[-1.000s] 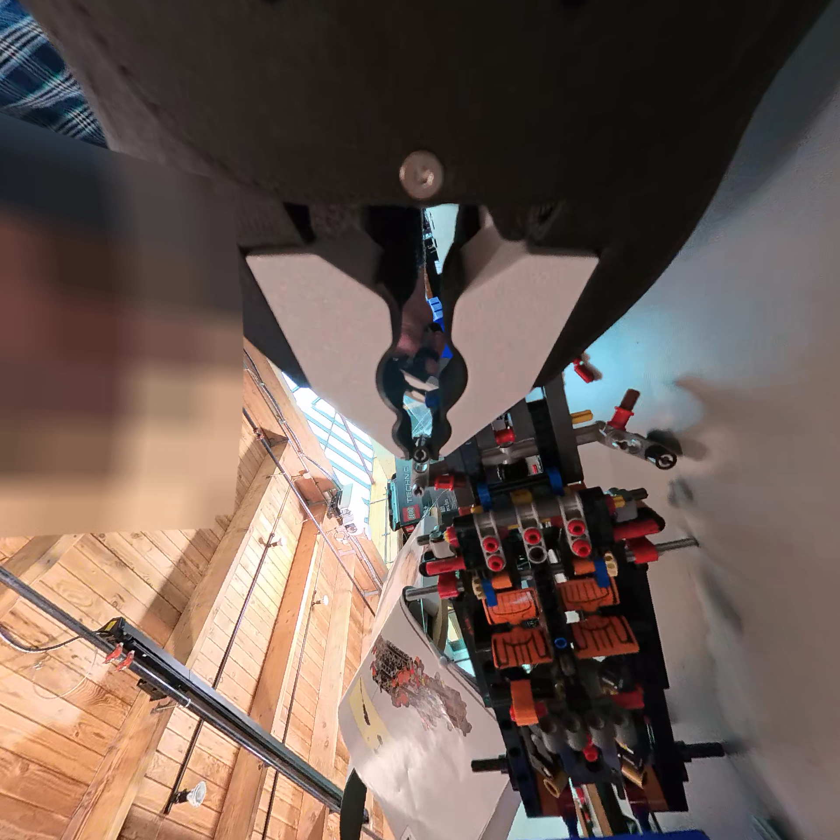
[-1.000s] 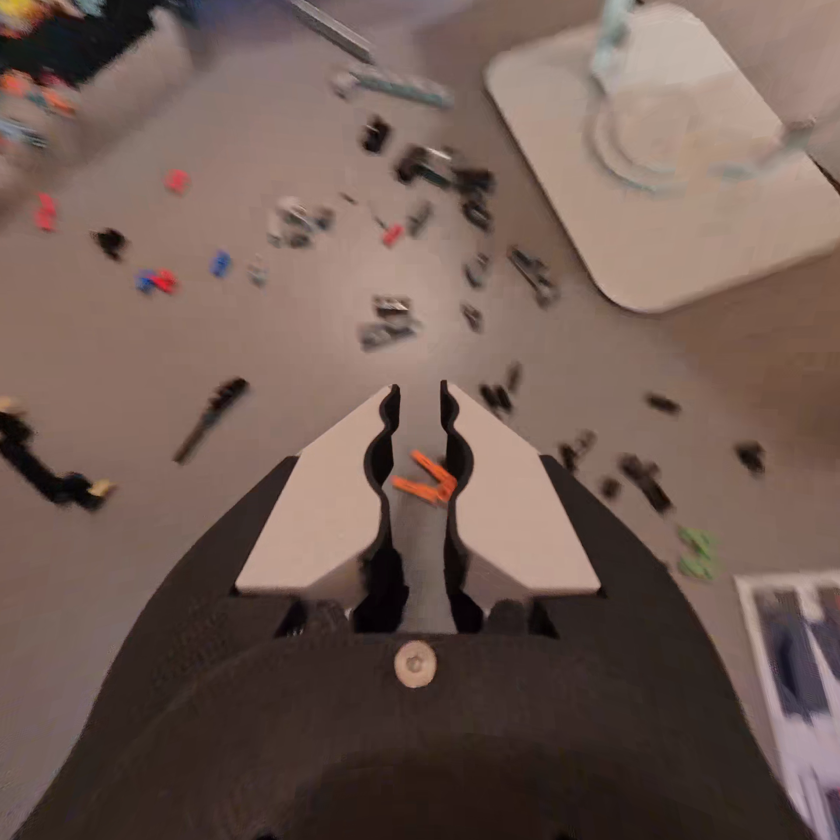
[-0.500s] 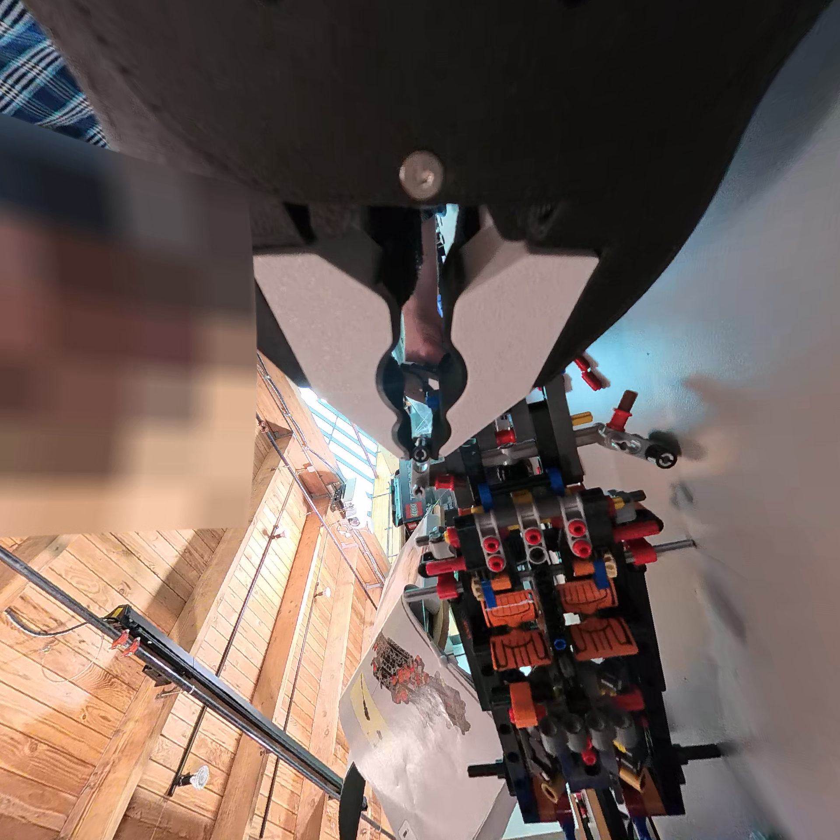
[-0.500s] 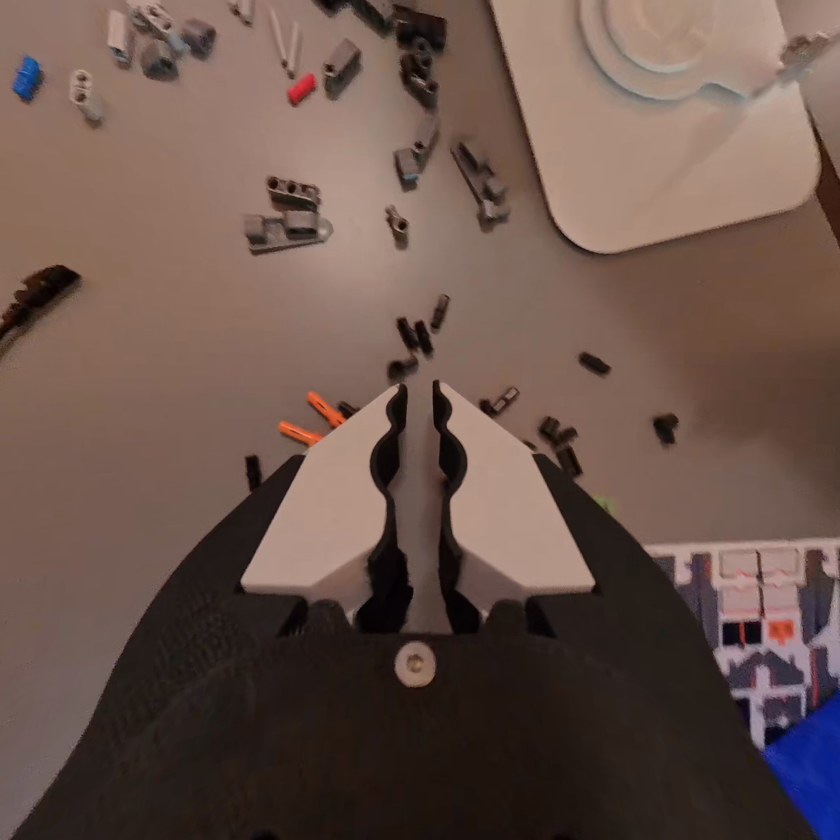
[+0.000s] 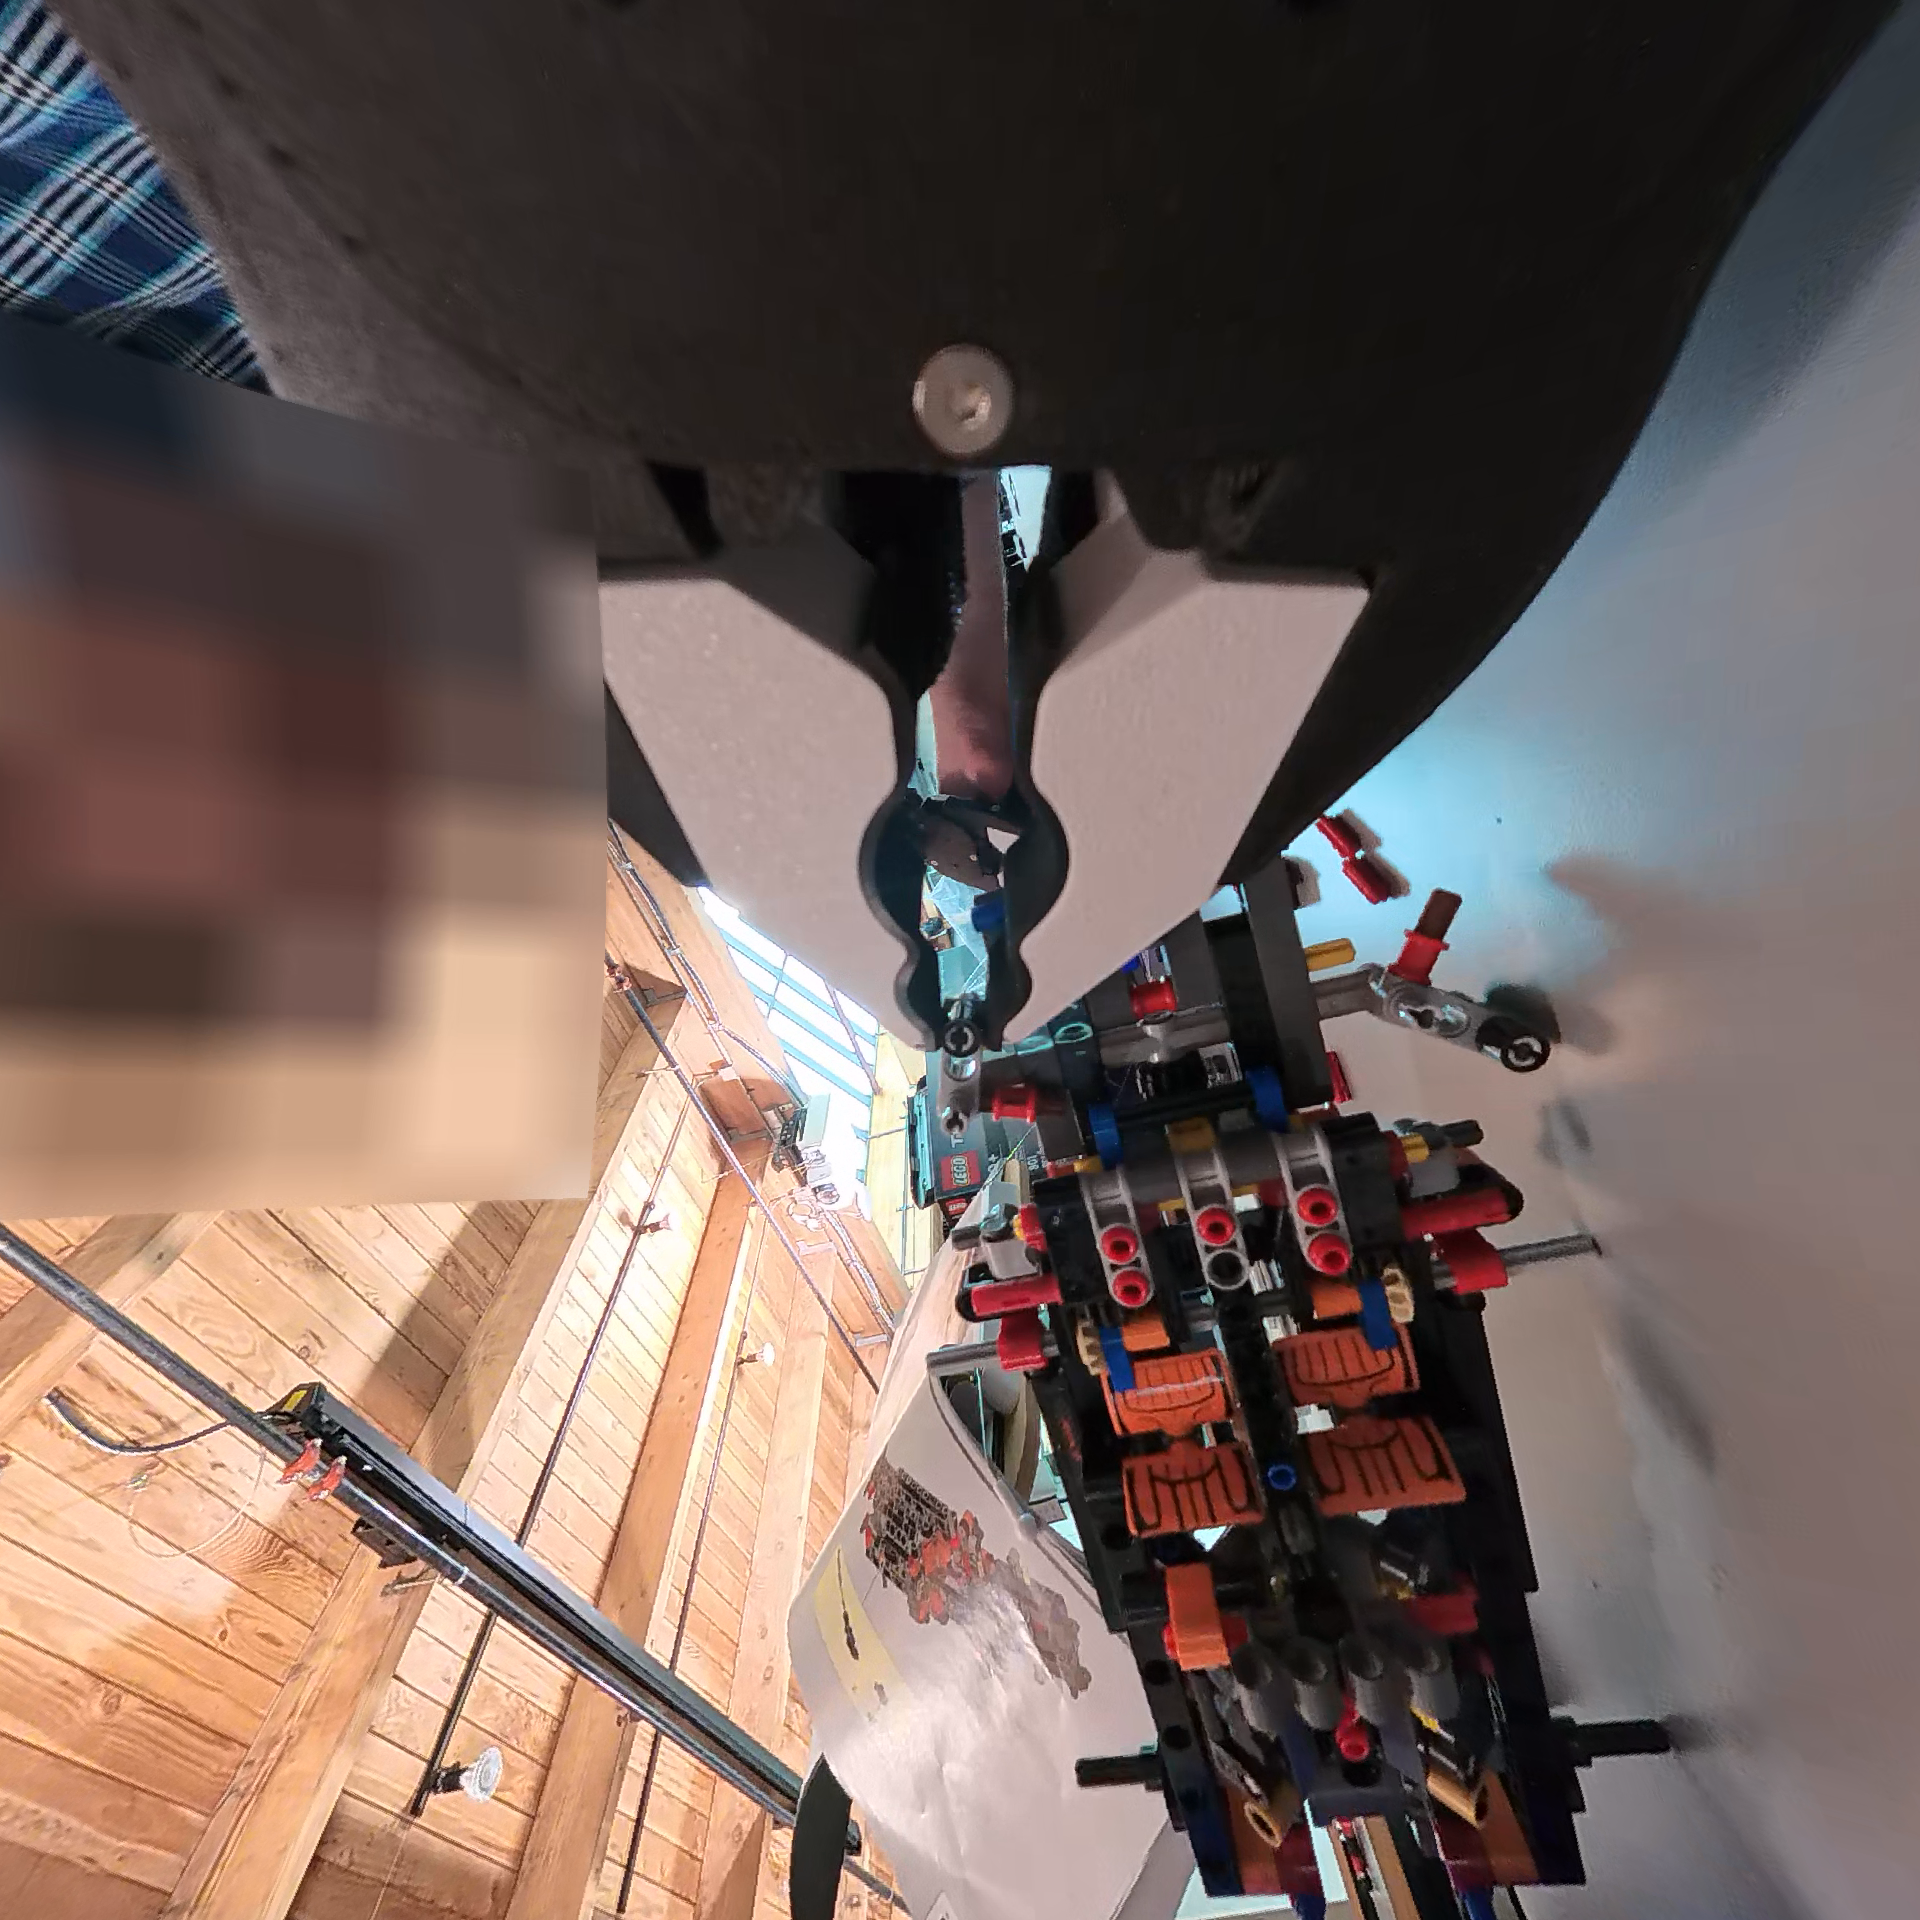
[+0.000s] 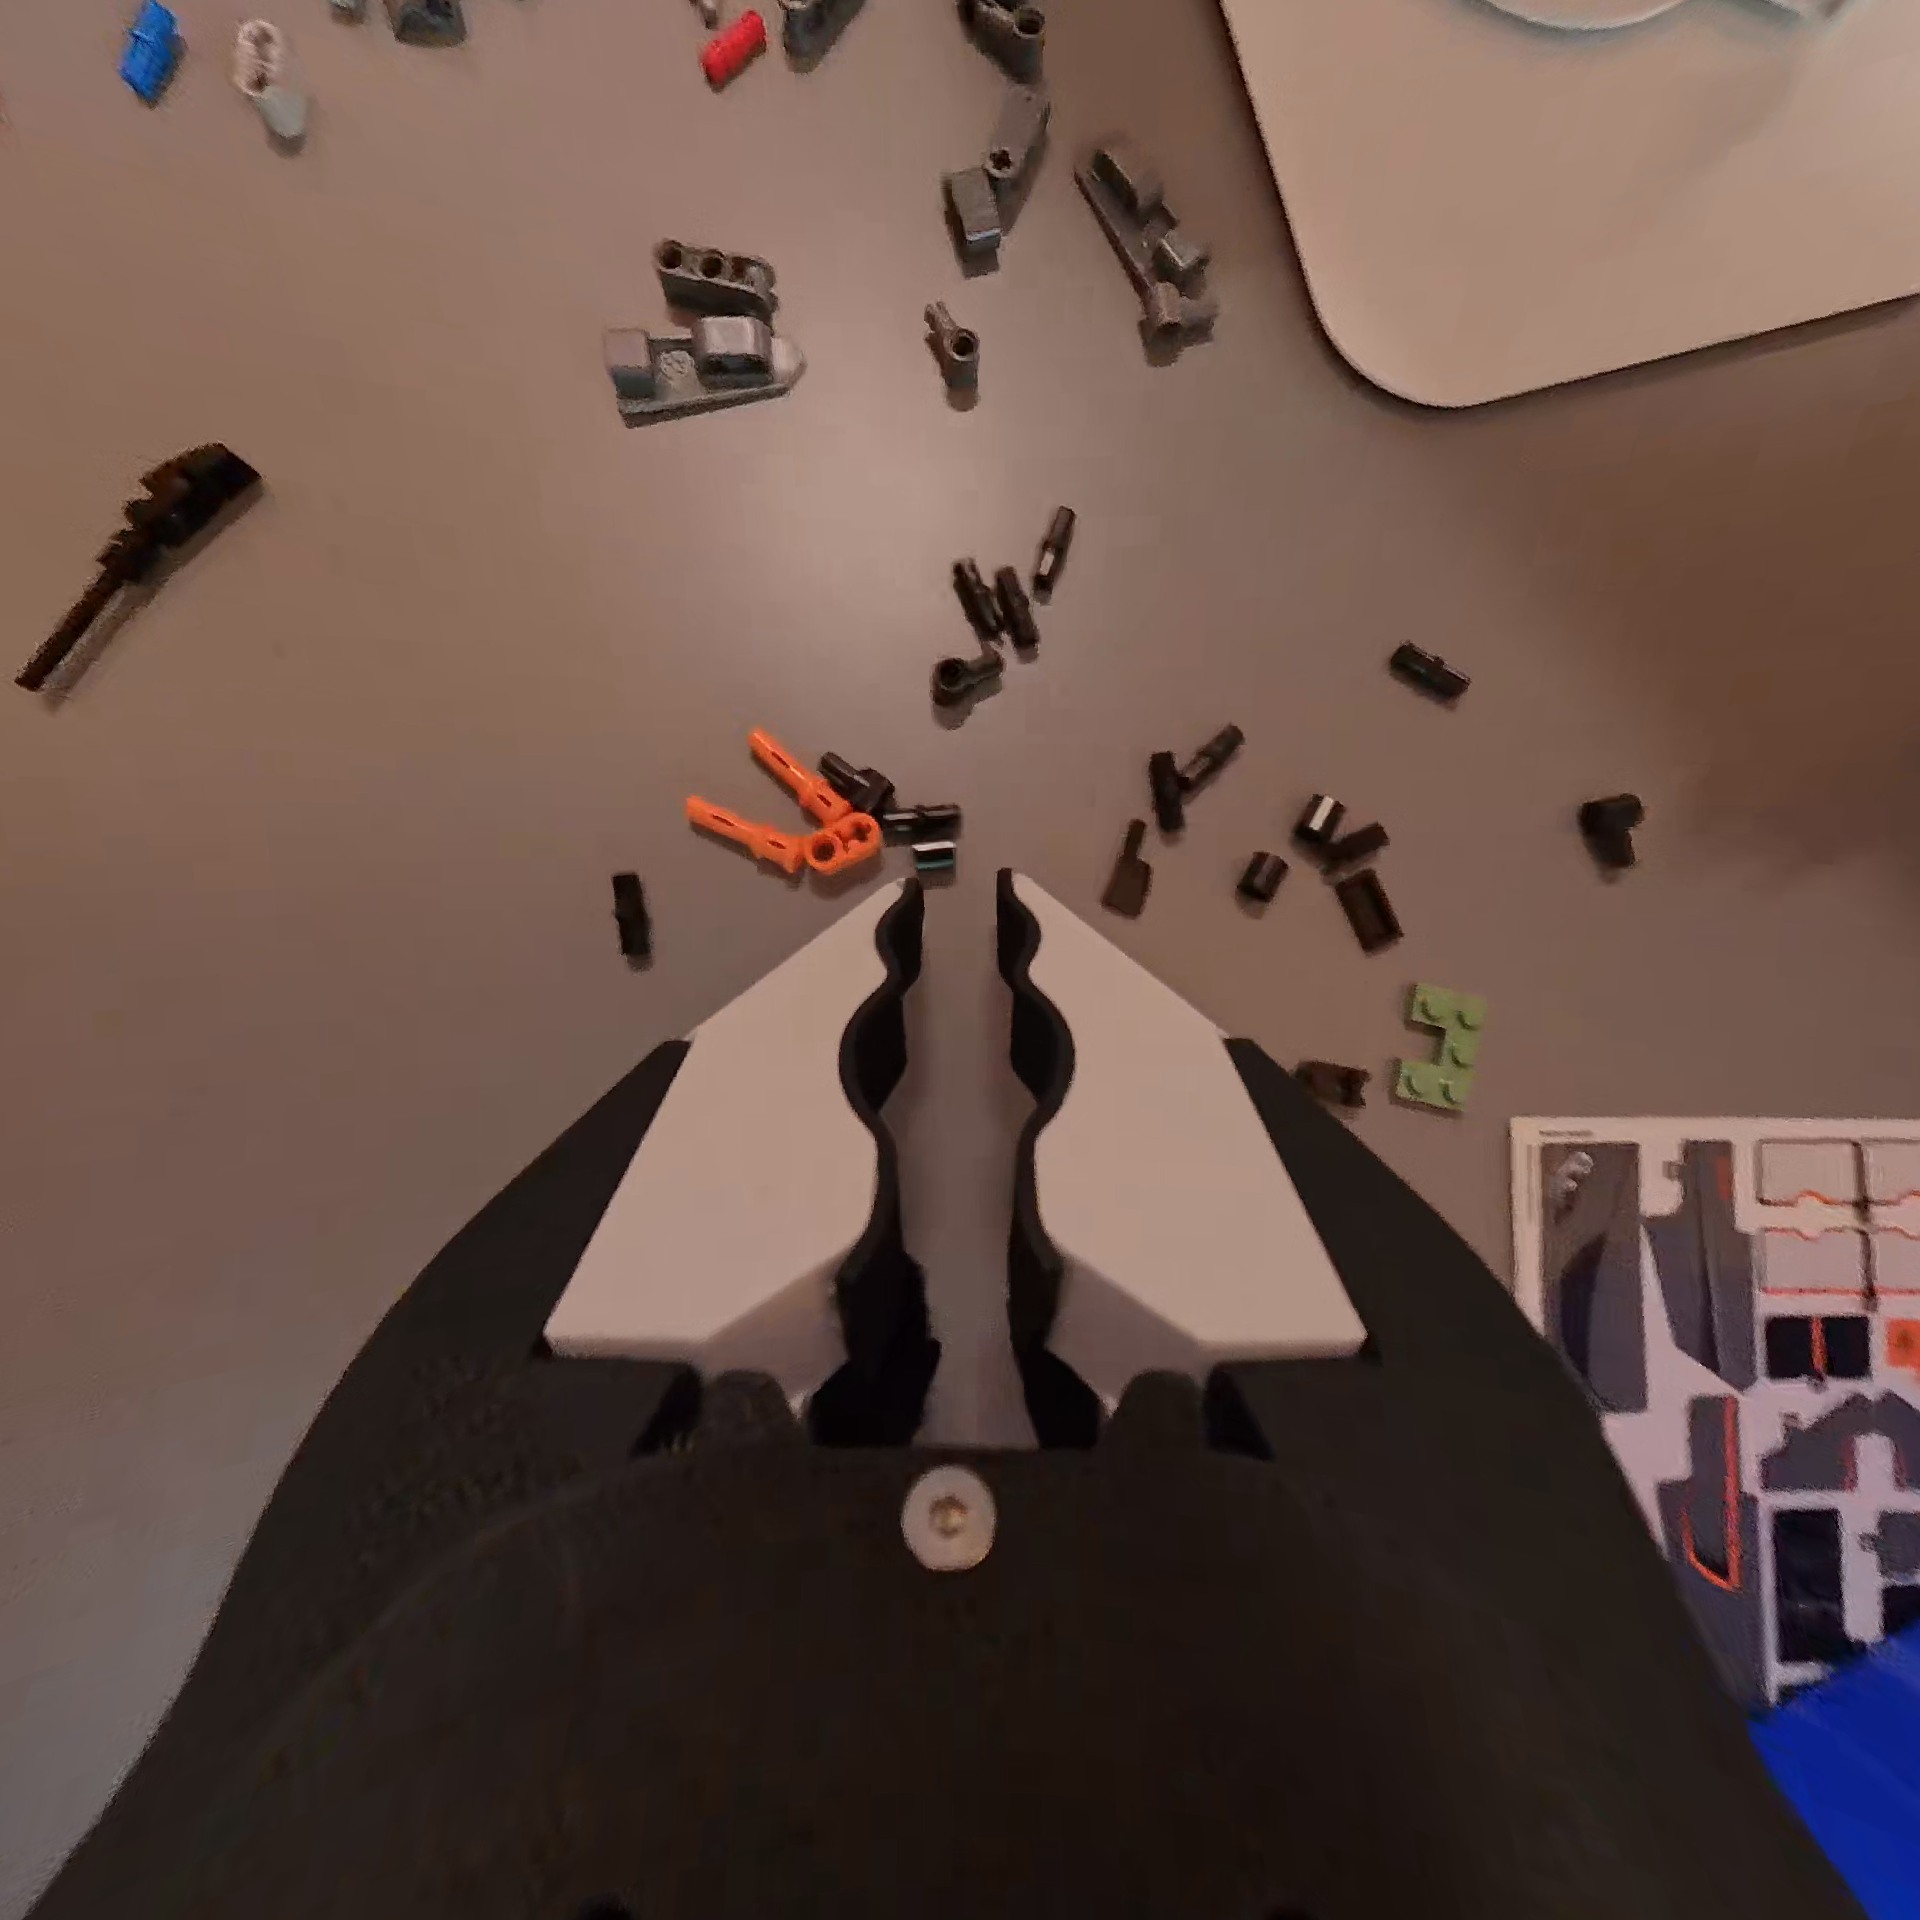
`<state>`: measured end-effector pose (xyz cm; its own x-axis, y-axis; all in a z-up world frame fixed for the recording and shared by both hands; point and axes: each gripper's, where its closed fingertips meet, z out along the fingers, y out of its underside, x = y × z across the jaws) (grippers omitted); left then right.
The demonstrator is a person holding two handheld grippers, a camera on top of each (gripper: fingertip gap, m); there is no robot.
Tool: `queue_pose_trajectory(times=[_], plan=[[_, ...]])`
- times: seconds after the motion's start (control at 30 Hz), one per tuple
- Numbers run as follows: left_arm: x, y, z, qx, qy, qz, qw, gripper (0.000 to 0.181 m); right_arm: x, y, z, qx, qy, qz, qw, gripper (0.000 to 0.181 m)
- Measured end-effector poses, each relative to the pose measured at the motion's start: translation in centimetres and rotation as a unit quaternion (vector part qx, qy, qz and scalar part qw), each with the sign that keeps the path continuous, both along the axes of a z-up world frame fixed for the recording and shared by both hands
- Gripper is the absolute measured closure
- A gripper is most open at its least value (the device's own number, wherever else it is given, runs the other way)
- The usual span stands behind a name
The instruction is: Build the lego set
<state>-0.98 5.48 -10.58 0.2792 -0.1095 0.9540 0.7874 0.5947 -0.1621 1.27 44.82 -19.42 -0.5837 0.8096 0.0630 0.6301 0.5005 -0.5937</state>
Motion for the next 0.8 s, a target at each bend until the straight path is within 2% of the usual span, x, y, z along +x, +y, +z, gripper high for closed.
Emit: queue_pose_trajectory(times=[0.27, 0.4, 0.47, 0.6, 0.67, 0.8], plan=[[0.1, 0.2, -0.1, -0.005, 0.002, -0.001, 1.0, 0.175, -0.6, -0.6, -0.9, 0.022, 0.012, 0.007, 1.0, 0.173], [0.1, 0.1, -0.1, -0.006, 0.002, 0.001, 1.0, 0.175, -0.6, -1.0, 0.0, -0.009, 0.013, 0.002, 1.0, 0.175], [0.1, 0.0, -0.1, -0.006, 0.002, 0.003, 1.0, 0.176, 0.0, -2.8, 1.8, -0.057, 0.005, 0.018, 0.998, 0.176], [0.2, 0.1, -0.1, -0.004, 0.004, 0.002, 1.0, 0.176, 3.1, -10.1, 3.4, -0.164, -0.108, 0.126, 0.972, 0.176], [0.2, 0.1, -0.1, 0.0, 0.004, 0.001, 1.0, 0.175, 4.0, -12.9, 2.5, -0.175, -0.164, 0.162, 0.957, 0.175], [0.4, -0.2, 0.0, 0.002, 0.005, 0.002, 1.0, 0.176, 4.4, -14.2, -0.4, -0.132, -0.235, 0.18, 0.946, 0.175]])
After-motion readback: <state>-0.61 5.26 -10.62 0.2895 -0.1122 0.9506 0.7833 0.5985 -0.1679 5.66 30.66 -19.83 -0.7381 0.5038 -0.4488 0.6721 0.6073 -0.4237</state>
